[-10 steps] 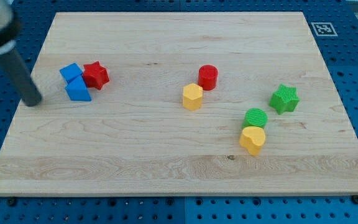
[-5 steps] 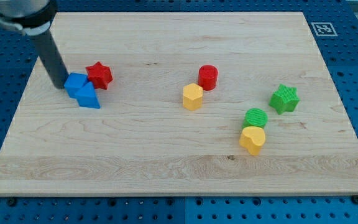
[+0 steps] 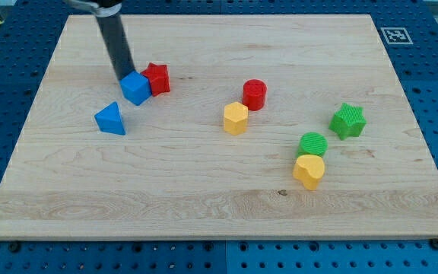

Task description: Push the red star diagonally above the green star

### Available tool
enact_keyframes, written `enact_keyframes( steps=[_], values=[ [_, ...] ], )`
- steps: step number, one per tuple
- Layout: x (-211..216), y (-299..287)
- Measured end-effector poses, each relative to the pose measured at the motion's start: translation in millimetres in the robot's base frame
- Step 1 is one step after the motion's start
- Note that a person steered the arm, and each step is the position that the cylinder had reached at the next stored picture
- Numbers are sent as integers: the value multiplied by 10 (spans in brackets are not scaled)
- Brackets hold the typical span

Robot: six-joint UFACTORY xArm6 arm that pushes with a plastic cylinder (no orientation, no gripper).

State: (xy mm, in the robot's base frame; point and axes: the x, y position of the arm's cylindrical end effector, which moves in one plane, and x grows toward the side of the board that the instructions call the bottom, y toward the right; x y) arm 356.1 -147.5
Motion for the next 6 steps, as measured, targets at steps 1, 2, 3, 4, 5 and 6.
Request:
enact_keyframes(
  steps=[1,2,3,4,5,6],
  values=[
    [52,327],
    [393,442],
    [641,442],
    [722,619],
    [722,886],
    [651,1074]
  ],
)
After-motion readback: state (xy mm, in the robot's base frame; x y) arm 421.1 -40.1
